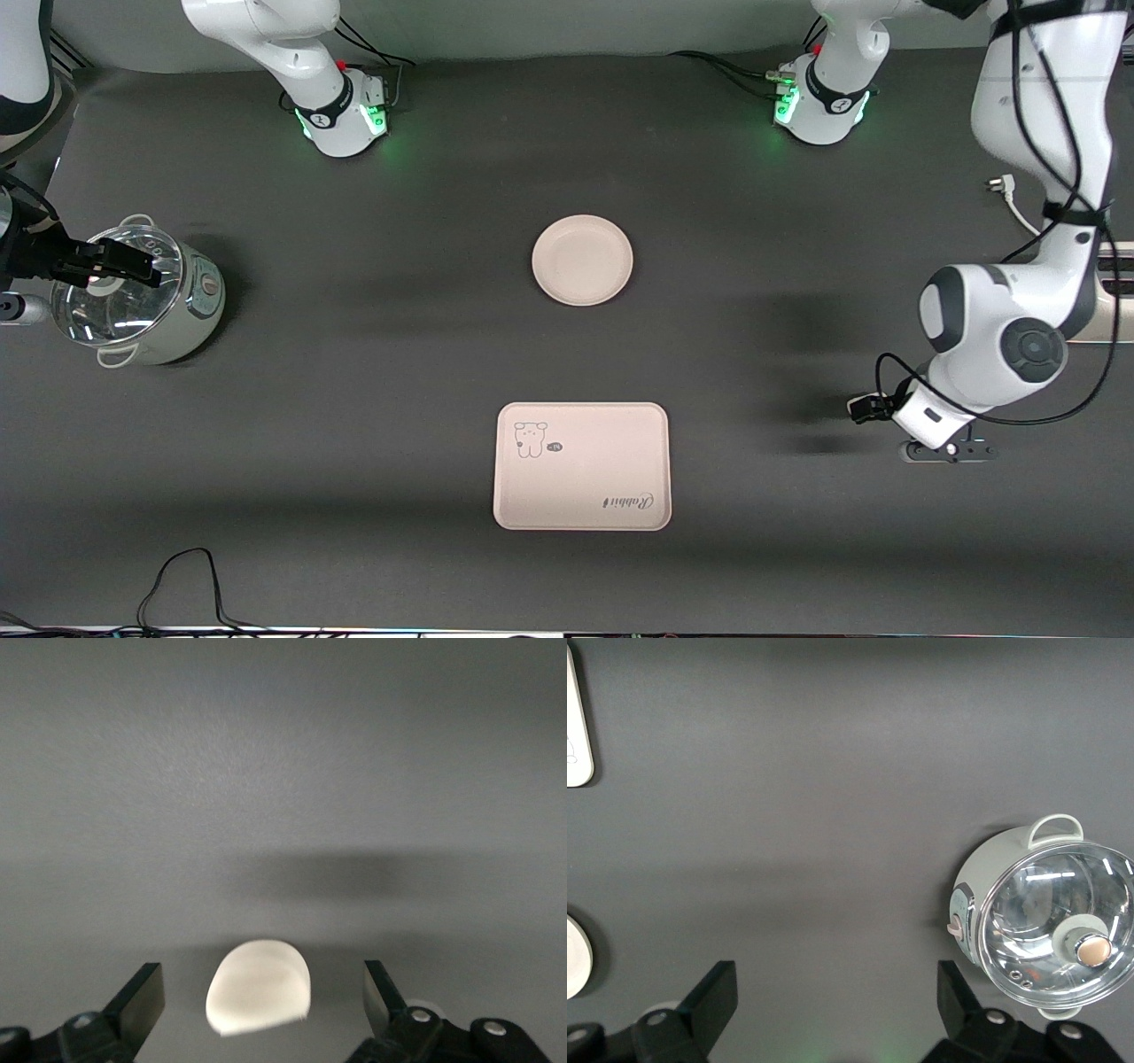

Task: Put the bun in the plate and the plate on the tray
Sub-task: 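Lower the left gripper onto the white bun and close it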

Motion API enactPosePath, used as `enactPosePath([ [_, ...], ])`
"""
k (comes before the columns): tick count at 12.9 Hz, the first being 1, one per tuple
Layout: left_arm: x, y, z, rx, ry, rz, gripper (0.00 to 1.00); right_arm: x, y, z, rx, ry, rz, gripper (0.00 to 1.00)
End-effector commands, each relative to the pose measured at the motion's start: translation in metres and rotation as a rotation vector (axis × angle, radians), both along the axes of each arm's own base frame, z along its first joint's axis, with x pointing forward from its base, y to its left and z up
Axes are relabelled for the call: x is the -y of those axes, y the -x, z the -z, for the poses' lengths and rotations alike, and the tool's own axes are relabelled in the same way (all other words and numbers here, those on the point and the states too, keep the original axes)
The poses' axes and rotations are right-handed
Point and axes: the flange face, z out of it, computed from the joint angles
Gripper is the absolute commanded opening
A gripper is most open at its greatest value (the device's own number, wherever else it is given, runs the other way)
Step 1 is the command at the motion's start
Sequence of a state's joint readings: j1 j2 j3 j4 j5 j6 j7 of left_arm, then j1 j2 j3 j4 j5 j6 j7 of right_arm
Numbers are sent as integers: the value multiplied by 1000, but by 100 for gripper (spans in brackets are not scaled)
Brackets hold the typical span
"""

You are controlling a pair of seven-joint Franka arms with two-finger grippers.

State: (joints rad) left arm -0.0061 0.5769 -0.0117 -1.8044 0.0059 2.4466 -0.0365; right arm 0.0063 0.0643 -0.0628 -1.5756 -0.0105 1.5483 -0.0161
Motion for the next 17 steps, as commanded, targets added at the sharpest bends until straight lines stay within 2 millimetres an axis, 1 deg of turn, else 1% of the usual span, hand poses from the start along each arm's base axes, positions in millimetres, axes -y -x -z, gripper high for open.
enactPosePath([
  [1,-9,20,17,33,-9,4,99,1,6,-3,3,12,-15,100],
  [2,-9,22,24,25,-9,4,95,0,6,-4,5,12,-17,100],
  [3,-9,22,27,21,-9,4,84,0,6,-3,3,12,-17,100],
  [5,-9,23,29,15,-9,4,50,0,6,-3,3,12,-17,100],
  [6,-10,24,31,10,-9,2,37,0,6,-3,3,12,-17,100],
  [7,-10,24,32,5,-9,4,25,0,6,-3,3,12,-17,100],
  [8,-10,23,29,7,-9,4,19,0,6,-3,3,12,-17,100],
  [9,-9,20,19,17,-7,-2,19,0,6,-3,3,12,-17,100],
  [10,-9,20,5,10,-5,-14,18,0,6,-3,3,12,-17,100],
  [11,-4,20,-12,-9,5,-25,18,0,6,-3,3,12,-17,100],
  [12,5,20,-35,-15,15,-46,18,1,6,-3,3,12,-15,100],
  [13,18,23,-61,-23,26,-89,18,0,6,-3,3,12,-17,100],
  [14,47,29,-86,-42,35,-118,18,1,6,-3,3,12,-15,100],
  [16,98,49,-126,-84,43,-167,18,0,6,-3,3,12,-17,100],
  [17,128,61,-144,-101,48,-191,18,0,6,-3,3,12,-17,100],
])
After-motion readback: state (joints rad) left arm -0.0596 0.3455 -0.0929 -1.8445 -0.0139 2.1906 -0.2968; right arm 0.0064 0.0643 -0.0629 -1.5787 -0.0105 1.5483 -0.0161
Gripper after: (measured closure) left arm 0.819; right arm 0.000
